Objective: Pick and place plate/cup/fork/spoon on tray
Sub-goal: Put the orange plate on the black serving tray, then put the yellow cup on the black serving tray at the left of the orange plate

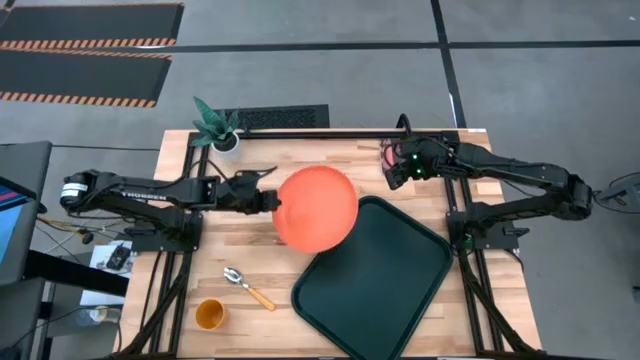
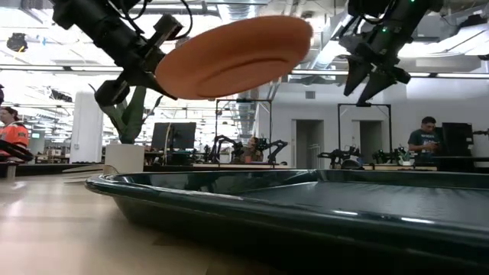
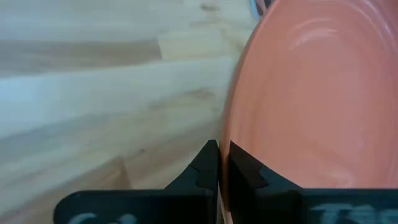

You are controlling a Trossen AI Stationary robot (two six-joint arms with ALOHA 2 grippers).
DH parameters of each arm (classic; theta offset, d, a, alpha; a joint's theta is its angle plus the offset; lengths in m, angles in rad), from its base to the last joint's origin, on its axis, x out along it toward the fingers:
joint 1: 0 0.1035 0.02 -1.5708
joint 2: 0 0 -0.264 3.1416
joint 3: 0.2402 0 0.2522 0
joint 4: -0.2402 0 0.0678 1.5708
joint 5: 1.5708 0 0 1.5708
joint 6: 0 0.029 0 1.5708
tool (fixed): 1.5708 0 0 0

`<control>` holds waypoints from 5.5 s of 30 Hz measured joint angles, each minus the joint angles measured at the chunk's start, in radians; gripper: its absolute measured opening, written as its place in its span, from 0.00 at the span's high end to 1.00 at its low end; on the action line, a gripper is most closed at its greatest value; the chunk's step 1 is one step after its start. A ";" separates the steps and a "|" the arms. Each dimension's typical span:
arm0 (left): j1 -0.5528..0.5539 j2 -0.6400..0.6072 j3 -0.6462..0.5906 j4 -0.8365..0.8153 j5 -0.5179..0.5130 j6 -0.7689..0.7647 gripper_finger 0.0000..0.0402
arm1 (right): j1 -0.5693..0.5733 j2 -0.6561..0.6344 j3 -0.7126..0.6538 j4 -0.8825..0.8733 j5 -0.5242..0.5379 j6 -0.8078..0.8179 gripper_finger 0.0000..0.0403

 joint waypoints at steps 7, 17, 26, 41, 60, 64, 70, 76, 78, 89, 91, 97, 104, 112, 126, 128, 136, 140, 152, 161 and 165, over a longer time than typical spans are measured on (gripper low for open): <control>-0.087 0.135 0.001 0.146 0.033 -0.028 1.00 | 0.000 0.000 0.000 0.053 -0.067 0.000 0.35; -0.186 0.332 0.054 0.227 0.131 -0.068 1.00 | -0.063 -0.046 0.000 0.040 -0.067 -0.020 0.35; -0.231 0.532 0.343 -0.032 0.139 0.063 1.00 | -0.153 -0.132 0.000 0.042 -0.067 -0.021 0.35; -0.344 0.708 0.470 -0.085 0.061 -0.157 1.00 | -0.159 -0.162 0.000 0.044 -0.190 -0.117 0.35; -0.437 0.709 0.471 -0.171 -0.035 -0.251 1.00 | -0.159 -0.161 0.000 0.037 -0.225 -0.159 0.35; -0.445 0.709 0.471 -0.188 -0.035 -0.257 1.00 | -0.159 -0.161 0.000 0.037 -0.225 -0.162 0.35; -0.446 0.709 0.471 -0.210 -0.035 -0.257 1.00 | -0.162 -0.161 0.000 0.038 -0.224 -0.163 0.35; -0.446 0.709 0.471 -0.199 -0.019 -0.257 1.00 | -0.169 -0.161 0.000 0.039 -0.224 -0.183 0.35; -0.446 0.709 0.471 -0.187 -0.017 -0.257 1.00 | -0.169 -0.161 0.000 0.039 -0.224 -0.185 0.35; -0.428 0.707 0.579 -0.198 -0.060 -0.138 1.00 | -0.169 -0.161 0.000 0.038 -0.224 -0.186 0.35; -0.426 0.707 0.599 -0.221 -0.078 -0.139 1.00 | -0.169 -0.161 0.000 0.038 -0.224 -0.189 0.35; -0.426 0.732 0.662 -0.219 -0.117 -0.186 1.00 | -0.169 -0.161 0.000 0.038 -0.224 -0.235 0.35; -0.426 0.901 0.893 -0.332 -0.050 -0.106 1.00 | -0.169 -0.161 0.000 0.036 -0.224 -0.238 0.35; -0.426 1.036 1.128 -0.546 -0.058 -0.007 1.00 | -0.169 -0.161 0.000 0.032 -0.224 -0.220 0.35; -0.454 1.157 1.140 -0.393 -0.045 -0.090 1.00 | -0.167 -0.161 0.001 0.022 -0.224 -0.204 0.35; -0.457 1.165 1.141 -0.395 -0.039 -0.101 1.00 | -0.166 -0.161 0.001 0.023 -0.224 -0.205 0.35; -0.468 1.166 1.139 -0.397 -0.008 -0.085 1.00 | -0.167 -0.161 0.001 0.023 -0.224 -0.210 0.35; -0.464 1.166 1.139 -0.381 0.027 -0.057 1.00 | -0.167 -0.161 0.001 0.024 -0.224 -0.211 0.35; -0.446 1.166 1.139 -0.381 0.045 0.016 0.73 | -0.167 -0.161 0.001 0.024 -0.223 -0.211 0.35; -0.417 1.166 1.139 -0.381 0.100 0.077 0.49 | -0.167 -0.161 0.001 0.024 -0.223 -0.211 0.35; -0.403 1.166 1.139 -0.382 0.161 0.101 0.41 | -0.167 -0.161 0.001 0.024 -0.223 -0.212 0.35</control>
